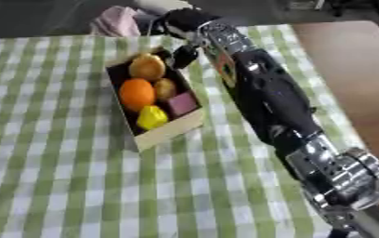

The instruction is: Pick up objects on the table and place them in the box.

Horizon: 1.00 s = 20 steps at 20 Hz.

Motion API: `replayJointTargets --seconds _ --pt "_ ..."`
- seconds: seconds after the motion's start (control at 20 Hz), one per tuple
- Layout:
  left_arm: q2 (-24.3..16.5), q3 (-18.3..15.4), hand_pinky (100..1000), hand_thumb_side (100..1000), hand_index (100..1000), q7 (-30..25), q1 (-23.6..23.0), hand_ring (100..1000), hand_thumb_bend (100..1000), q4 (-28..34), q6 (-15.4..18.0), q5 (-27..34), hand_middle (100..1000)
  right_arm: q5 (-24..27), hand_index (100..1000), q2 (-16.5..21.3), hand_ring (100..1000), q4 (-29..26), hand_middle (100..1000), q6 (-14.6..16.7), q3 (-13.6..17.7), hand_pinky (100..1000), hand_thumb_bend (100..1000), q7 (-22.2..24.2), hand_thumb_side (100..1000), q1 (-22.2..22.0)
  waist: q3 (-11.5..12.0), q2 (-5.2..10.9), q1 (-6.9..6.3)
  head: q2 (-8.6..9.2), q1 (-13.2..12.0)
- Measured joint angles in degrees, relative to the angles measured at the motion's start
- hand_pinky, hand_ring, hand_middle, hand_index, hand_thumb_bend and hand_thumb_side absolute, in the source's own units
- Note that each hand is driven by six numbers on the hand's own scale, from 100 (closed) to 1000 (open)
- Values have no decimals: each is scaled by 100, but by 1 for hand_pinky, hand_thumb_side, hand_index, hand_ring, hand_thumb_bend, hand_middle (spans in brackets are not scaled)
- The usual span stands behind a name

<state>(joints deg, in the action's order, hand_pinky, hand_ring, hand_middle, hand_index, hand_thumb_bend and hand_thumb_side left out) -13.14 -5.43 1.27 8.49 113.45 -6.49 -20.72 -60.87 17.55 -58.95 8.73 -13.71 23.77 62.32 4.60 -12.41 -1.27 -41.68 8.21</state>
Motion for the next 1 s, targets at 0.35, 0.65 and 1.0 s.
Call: replayJointTargets --seconds 0.35,0.65,1.0 --pt "0 -30 728 762 817 37 -86 520 100 0 -54 -18 659 1355 973 731 734 -1699 712 16 35 705 100 -500 218 -844 -179 6 13 -3 -297" --pt "3 -48 727 728 822 78 -146 520 100 0 -96 -18 662 2765 915 1174 697 -3344 690 -356 346 639 100 -1235 320 -2197 -337 6 13 -44 -597" --pt "71 -47 729 769 829 117 -206 522 100 0 -132 -17 667 3742 946 973 666 -4175 654 -593 858 596 100 -1866 470 -3532 -486 6 10 -183 -897"
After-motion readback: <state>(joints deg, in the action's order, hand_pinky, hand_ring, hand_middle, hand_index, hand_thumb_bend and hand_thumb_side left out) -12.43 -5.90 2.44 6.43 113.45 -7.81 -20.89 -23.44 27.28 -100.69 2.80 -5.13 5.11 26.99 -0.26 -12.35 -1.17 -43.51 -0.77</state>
